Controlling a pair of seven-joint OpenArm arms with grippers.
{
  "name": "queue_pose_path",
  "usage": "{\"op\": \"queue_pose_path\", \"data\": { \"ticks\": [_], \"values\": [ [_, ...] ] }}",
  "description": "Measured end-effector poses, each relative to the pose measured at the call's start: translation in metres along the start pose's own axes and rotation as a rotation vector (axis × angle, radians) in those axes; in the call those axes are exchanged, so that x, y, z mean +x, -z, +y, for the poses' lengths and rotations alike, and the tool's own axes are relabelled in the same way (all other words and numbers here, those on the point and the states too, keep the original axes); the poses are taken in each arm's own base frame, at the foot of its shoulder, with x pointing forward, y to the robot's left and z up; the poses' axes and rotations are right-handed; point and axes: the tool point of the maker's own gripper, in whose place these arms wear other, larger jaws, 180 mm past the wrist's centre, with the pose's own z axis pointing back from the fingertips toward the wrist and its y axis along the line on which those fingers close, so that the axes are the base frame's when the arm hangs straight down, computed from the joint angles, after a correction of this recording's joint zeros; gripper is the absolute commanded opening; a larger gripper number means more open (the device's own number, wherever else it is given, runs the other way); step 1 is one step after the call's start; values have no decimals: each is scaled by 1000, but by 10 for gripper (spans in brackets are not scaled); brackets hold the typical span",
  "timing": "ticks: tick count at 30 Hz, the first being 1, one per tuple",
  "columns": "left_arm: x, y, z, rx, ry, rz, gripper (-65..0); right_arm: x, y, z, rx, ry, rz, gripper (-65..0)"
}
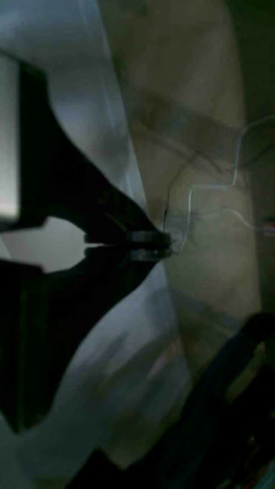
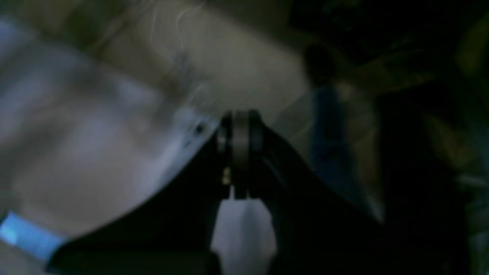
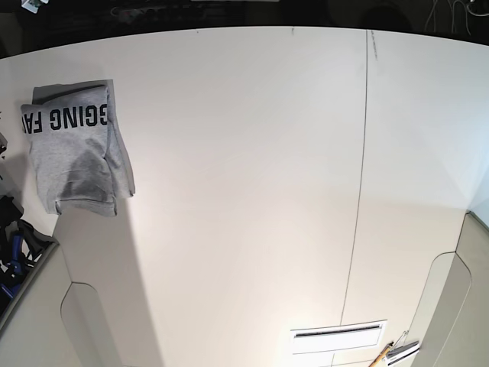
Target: Fold the T-shirt properly
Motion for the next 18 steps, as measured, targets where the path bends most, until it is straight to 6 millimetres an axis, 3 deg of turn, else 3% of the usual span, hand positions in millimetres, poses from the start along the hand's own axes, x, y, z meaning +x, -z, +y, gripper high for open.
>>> {"op": "queue_pose_path", "data": {
  "ticks": [3, 5, 6, 8, 11, 13, 18],
  "values": [
    [-34, 33, 11, 18, -4, 93, -650, -27, 39, 17, 136, 43, 116, -650],
    [-55, 58, 15, 33, 21, 187, -650, -29, 66, 24, 201, 78, 130, -650],
    [-56, 73, 15, 32, 30, 193, -650, -25, 80, 23, 217, 93, 120, -650],
    [-41, 101, 11, 14, 69, 148, -650, -10, 107, 14, 213, 111, 80, -650],
    [4, 139, 13, 38, 144, -31, -650, 11, 145, -4, 168, 122, 20, -650],
    [16, 163, 12, 59, 211, -70, -650, 21, 169, -9, 139, 113, 2, -650],
    [34, 223, -15, 29, 327, -36, -650, 68, 212, 13, 192, 115, -72, -650]
  ]
}}
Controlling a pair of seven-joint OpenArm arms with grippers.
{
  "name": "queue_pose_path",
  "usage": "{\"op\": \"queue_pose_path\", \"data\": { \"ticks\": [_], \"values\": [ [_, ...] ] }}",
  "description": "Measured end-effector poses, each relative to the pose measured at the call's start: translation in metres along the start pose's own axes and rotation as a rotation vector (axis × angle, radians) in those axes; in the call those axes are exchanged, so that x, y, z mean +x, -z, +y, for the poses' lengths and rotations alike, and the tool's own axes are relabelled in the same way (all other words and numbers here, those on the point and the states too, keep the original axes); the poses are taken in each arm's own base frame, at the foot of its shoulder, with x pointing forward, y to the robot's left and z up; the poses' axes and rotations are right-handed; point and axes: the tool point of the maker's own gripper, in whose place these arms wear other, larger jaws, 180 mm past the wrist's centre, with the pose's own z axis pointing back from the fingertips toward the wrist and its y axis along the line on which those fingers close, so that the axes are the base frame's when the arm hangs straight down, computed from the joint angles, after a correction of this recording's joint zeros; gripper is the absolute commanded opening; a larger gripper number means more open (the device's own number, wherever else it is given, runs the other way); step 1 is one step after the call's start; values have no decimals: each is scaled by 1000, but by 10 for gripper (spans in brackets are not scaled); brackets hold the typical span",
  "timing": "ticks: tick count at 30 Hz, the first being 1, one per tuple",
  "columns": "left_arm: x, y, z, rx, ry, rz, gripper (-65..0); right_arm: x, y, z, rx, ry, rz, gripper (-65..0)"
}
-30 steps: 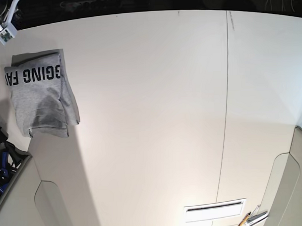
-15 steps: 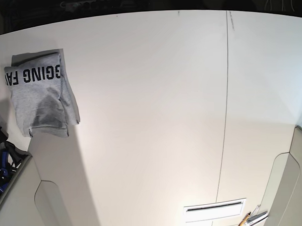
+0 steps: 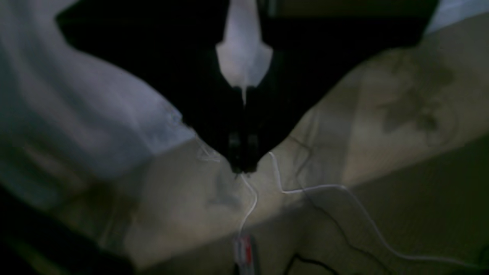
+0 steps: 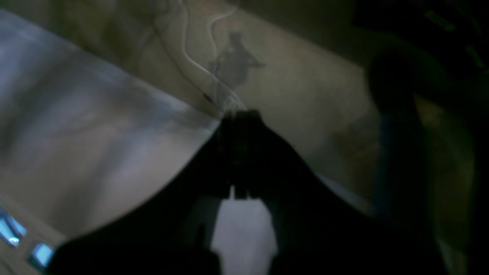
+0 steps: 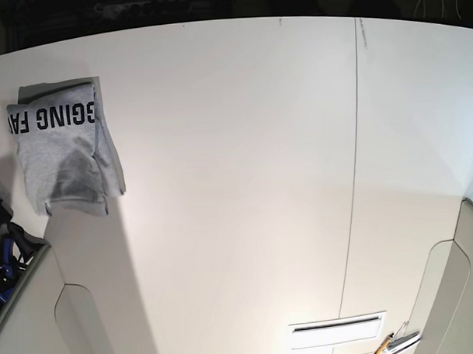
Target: Fold the T-shirt properly
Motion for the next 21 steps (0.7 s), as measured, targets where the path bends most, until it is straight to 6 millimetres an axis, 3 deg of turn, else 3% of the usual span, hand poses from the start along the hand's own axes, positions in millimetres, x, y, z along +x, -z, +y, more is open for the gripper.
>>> {"op": "queue_pose_path", "data": {
  "ticks": [5, 9, 11, 16, 21],
  "values": [
    [55, 30, -1, 6, 44, -52, -650, 54, 22, 3, -4, 71, -143, -650],
    [74, 51, -19, -15, 81, -74, -650, 88, 27, -7, -78, 147, -184, -650],
    [87, 54, -5, 77, 88, -105, -650, 108, 28, -10, -115, 174, -231, -650],
    [118, 36, 49, 317, 86, -181, -650, 150, 24, -11, -184, 178, -326, -650],
    [128, 37, 48, 337, 82, -201, -650, 177, 18, -12, -227, 196, -408, -650]
  ]
}}
